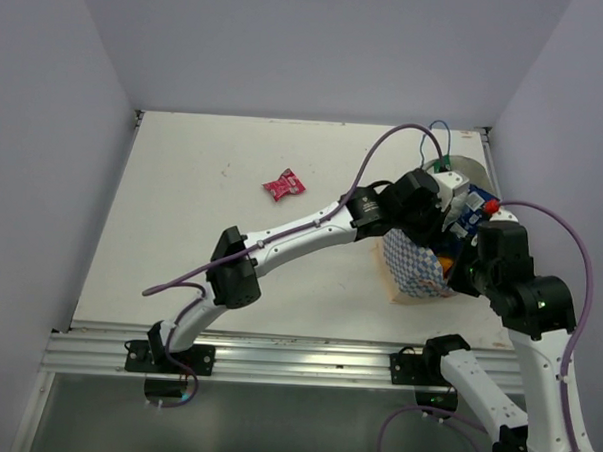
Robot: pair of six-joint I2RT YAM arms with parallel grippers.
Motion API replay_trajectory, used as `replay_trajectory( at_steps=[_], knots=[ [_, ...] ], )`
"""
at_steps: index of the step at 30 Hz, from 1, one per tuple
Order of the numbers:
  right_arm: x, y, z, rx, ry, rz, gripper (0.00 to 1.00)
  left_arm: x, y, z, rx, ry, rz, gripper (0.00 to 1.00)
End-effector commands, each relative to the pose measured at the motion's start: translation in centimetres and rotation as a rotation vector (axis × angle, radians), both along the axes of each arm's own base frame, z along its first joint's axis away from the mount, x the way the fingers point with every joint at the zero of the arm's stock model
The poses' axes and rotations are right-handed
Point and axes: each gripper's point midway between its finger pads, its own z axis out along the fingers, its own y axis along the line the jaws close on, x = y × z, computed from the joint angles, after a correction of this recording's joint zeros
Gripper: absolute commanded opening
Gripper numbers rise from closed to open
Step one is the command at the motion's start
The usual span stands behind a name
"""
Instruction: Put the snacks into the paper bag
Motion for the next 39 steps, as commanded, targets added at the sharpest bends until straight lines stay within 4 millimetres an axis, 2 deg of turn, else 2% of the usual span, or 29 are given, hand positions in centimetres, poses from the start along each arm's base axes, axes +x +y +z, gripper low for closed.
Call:
replay_trajectory(
  at_steps=[1, 3, 4, 5, 6, 7, 8, 11, 12, 14, 15, 16, 17, 18, 19, 20, 21, 22, 23, 24, 25, 27, 29, 32, 34, 35, 37, 39],
  knots=[
    [-1.2, 0.4, -0.1, 0.021, 0.051, 0.02, 0.0, -0.6, 4.5, -5.4, 0.263, 0.028, 0.026, 0.0],
    [-1.2, 0.3, -0.1, 0.015, 0.05, 0.019, 0.0, -0.3, 4.1, -3.8, 0.222, -0.001, 0.025, 0.0],
    [-1.1, 0.3, 0.0, 0.013, 0.048, 0.02, 0.0, 0.2, 3.6, -1.5, 0.165, -0.041, 0.037, 0.0],
    [-1.2, 0.3, 0.0, 0.014, 0.049, 0.022, 0.0, 0.6, 3.4, -0.2, 0.132, -0.073, 0.038, 0.0],
    [-1.1, 0.3, 0.0, 0.012, 0.047, 0.02, 0.0, 0.9, 3.2, 1.6, 0.089, -0.107, 0.046, 0.07],
    [-1.1, 0.3, 0.1, 0.013, 0.045, 0.021, 0.0, 1.5, 2.8, 5.1, 0.002, -0.162, 0.062, 0.16],
    [-1.1, 0.3, 0.1, 0.012, 0.045, 0.022, 0.0, 1.6, 2.6, 6.9, -0.043, -0.187, 0.064, 0.23],
    [-1.2, 0.3, 0.1, 0.012, 0.046, 0.024, 0.0, 3.2, 3.2, 15.7, -0.243, -0.27, 0.149, 0.44],
    [-1.2, 0.3, 0.1, 0.013, 0.044, 0.024, 0.0, 4.4, 4.1, 17.3, -0.279, -0.276, 0.189, 0.55],
    [-1.3, 0.3, 0.0, 0.012, 0.049, 0.025, 0.0, 6.2, 6.9, 21.9, -0.379, -0.296, 0.297, 0.56],
    [-1.3, 0.3, 0.1, 0.01, 0.047, 0.026, 0.0, 8.5, 8.8, 21.4, -0.364, -0.3, 0.366, 0.57],
    [-1.4, 0.3, 0.1, 0.01, 0.049, 0.026, 0.0, 9.4, 11.7, 24.7, -0.428, -0.344, 0.45, 0.59],
    [-1.5, 0.2, 0.1, 0.008, 0.047, 0.025, 0.0, 11.1, 13.1, 21.7, -0.36, -0.34, 0.506, 0.72],
    [-1.5, 0.2, 0.1, 0.007, 0.046, 0.028, 0.0, 13.5, 15.9, 21.3, -0.338, -0.361, 0.586, 0.77],
    [-1.6, 0.1, 0.1, 0.004, 0.048, 0.026, 0.0, 14.8, 18.3, 21.1, -0.306, -0.384, 0.658, 0.83],
    [-1.7, 0.1, 0.1, 0.002, 0.048, 0.026, 0.0, 16.3, 19.8, 18.3, -0.23, -0.368, 0.704, 0.89],
    [-1.8, 0.0, 0.0, 0.001, 0.048, 0.025, 0.0, 19.2, 22.6, 15.8, -0.15, -0.355, 0.782, 0.94],
    [-1.9, 0.0, 0.0, 0.0, 0.048, 0.025, 0.0, 20.2, 24.4, 12.4, -0.044, -0.309, 0.811, 0.98],
    [-1.9, 0.0, 0.0, 0.0, 0.046, 0.025, 0.0, 21.2, 25.9, 10.2, 0.019, -0.276, 0.843, 1.0],
    [-1.9, 0.0, 0.0, 0.003, 0.045, 0.026, 0.0, 23.1, 28.6, 7.8, 0.079, -0.235, 0.891, 1.0],
    [-1.8, 0.1, 0.0, 0.003, 0.044, 0.028, 0.0, 23.8, 29.9, 3.9, 0.17, -0.172, 0.9, 1.0],
    [-1.8, 0.0, 0.0, 0.001, 0.043, 0.029, 0.0, 25.2, 32.7, -0.6, 0.254, -0.097, 0.923, 1.0],
    [-1.7, 0.1, 0.1, 0.0, 0.039, 0.033, 0.0, 25.4, 34.1, -5.4, 0.338, -0.034, 0.921, 1.0],
    [-1.6, 0.0, 0.2, -0.005, 0.037, 0.033, 0.0, 25.1, 35.4, -9.6, 0.416, 0.016, 0.916, 1.0],
    [-1.6, -0.1, 0.3, -0.007, 0.037, 0.032, 0.0, 24.7, 35.5, -11.1, 0.434, 0.033, 0.908, 1.0],
    [-1.5, -0.1, 0.2, -0.01, 0.04, 0.033, 0.0, 24.0, 35.8, -12.6, 0.458, 0.053, 0.903, 1.0],
    [-1.6, -0.1, 0.0, -0.012, 0.046, 0.037, 0.0, 24.0, 35.8, -13.3, 0.447, 0.043, 0.9, 1.0],
    [-1.5, 0.0, -0.2, -0.013, 0.052, 0.041, 0.0, 23.4, 36.3, -14.9, 0.481, 0.055, 0.893, 1.0]
  ],
)
